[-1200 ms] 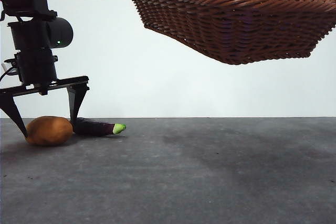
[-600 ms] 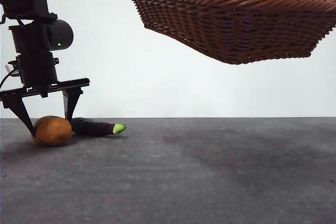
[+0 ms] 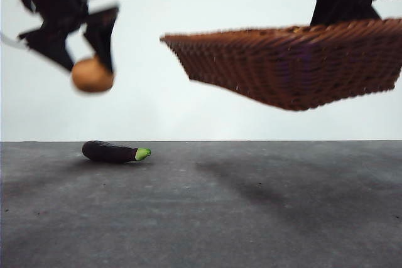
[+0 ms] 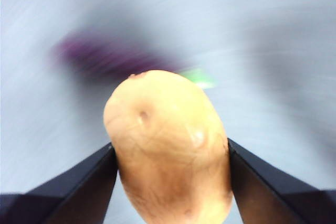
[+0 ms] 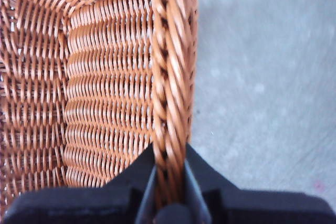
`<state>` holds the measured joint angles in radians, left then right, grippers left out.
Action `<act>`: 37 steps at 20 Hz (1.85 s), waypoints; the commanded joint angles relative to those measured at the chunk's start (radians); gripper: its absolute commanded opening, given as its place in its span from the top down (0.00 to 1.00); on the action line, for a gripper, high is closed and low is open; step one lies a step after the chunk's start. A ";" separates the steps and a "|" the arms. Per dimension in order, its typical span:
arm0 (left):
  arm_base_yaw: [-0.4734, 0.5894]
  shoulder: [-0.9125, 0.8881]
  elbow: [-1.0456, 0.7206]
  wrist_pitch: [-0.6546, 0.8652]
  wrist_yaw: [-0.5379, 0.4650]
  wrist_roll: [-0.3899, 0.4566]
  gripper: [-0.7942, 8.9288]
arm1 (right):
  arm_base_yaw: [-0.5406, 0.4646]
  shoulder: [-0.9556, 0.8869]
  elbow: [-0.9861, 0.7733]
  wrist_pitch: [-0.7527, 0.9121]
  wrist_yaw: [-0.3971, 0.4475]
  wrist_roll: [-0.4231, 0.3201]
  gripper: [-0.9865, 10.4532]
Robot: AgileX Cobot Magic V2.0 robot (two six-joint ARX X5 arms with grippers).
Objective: Help me put the vegetables on the table into the basket
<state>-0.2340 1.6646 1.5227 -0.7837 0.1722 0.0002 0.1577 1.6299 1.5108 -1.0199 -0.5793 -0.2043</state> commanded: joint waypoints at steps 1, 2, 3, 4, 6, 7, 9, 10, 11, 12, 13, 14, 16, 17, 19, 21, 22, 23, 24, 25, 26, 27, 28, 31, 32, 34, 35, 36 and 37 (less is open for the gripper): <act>-0.061 -0.103 -0.006 0.003 0.130 0.142 0.93 | 0.028 0.043 -0.003 0.003 -0.014 0.037 0.92; -0.109 -0.142 -0.006 0.002 0.150 0.184 0.93 | 0.046 0.066 -0.003 0.013 -0.014 0.048 0.92; -0.164 -0.173 -0.006 -0.006 0.149 0.208 0.93 | 0.070 0.089 -0.003 0.024 -0.014 0.057 0.92; -0.230 -0.190 -0.006 -0.013 0.150 0.220 0.93 | 0.101 0.110 -0.003 0.031 -0.014 0.069 0.92; -0.345 -0.191 -0.006 -0.042 0.149 0.275 0.93 | 0.152 0.133 -0.003 0.042 0.002 0.073 0.92; -0.397 -0.172 -0.006 -0.070 0.149 0.305 0.93 | 0.178 0.135 -0.003 0.054 0.025 0.080 0.92; -0.454 -0.125 -0.007 -0.153 0.140 0.360 0.93 | 0.193 0.134 -0.003 0.076 0.037 0.101 0.92; -0.463 -0.095 -0.007 -0.173 0.143 0.373 0.93 | 0.193 0.133 -0.003 0.076 0.037 0.108 0.92; -0.472 -0.065 -0.007 -0.174 0.149 0.376 0.93 | 0.193 0.133 -0.003 0.076 0.037 0.108 0.92; -0.480 -0.036 -0.007 -0.174 0.150 0.379 0.93 | 0.194 0.133 -0.003 0.073 0.037 0.106 0.92; -0.486 -0.006 -0.007 -0.179 0.150 0.379 0.93 | 0.195 0.133 -0.003 0.070 0.037 0.106 0.92; -0.490 0.021 -0.007 -0.190 0.150 0.380 0.93 | 0.196 0.133 -0.003 0.070 0.032 0.107 0.92; -0.494 0.070 -0.007 -0.188 0.218 0.379 0.92 | 0.196 0.133 -0.003 0.078 0.000 0.107 0.92; -0.494 0.084 -0.007 -0.192 0.256 0.378 0.92 | 0.196 0.133 -0.003 0.077 0.000 0.106 0.92; -0.494 0.086 -0.007 -0.165 0.250 0.367 0.79 | 0.196 0.133 -0.003 0.077 0.000 0.106 0.92; -0.491 0.084 -0.007 -0.164 0.250 0.344 0.46 | 0.196 0.133 -0.003 0.077 -0.001 0.106 0.92; -0.491 0.084 -0.007 -0.168 0.247 0.344 0.43 | 0.196 0.133 -0.003 0.077 -0.001 0.106 0.92; -0.491 0.084 -0.007 -0.167 0.247 0.343 0.43 | 0.196 0.133 -0.003 0.077 -0.001 0.106 0.92; -0.491 0.084 -0.007 -0.167 0.247 0.333 0.43 | 0.196 0.133 -0.003 0.077 -0.001 0.106 0.92; -0.491 0.084 -0.006 -0.163 0.246 0.312 0.43 | 0.196 0.133 -0.003 0.077 0.000 0.106 0.92; -0.491 0.084 -0.006 -0.157 0.246 0.291 0.43 | 0.196 0.133 -0.003 0.077 0.000 0.106 0.92; -0.483 0.084 -0.005 -0.157 0.246 0.271 0.43 | 0.196 0.133 -0.003 0.077 0.000 0.106 0.92; -0.473 0.084 0.003 -0.162 0.246 0.235 0.43 | 0.196 0.133 -0.003 0.077 0.000 0.106 0.92; -0.418 0.076 0.119 -0.219 0.233 0.116 0.43 | 0.178 0.132 -0.002 0.079 0.020 0.106 0.92; -0.394 0.074 0.190 -0.244 0.214 0.076 0.43 | 0.163 0.132 -0.002 0.079 0.019 0.106 0.92; -0.342 0.072 0.344 -0.287 0.164 -0.005 0.43 | 0.119 0.130 -0.002 0.076 0.019 0.105 0.92; -0.310 0.072 0.415 -0.300 0.109 -0.051 0.43 | 0.093 0.125 -0.002 0.077 0.018 0.105 0.92; -0.273 0.072 0.471 -0.301 0.034 -0.100 0.44 | 0.064 0.116 -0.002 0.076 0.018 0.103 0.92; -0.232 0.072 0.509 -0.299 -0.027 -0.158 0.44 | 0.031 0.101 -0.002 0.076 0.018 0.099 0.92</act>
<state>-0.4606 1.7351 2.0426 -1.0782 0.1421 -0.1104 0.1799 1.7454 1.5105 -0.9489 -0.5465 -0.1093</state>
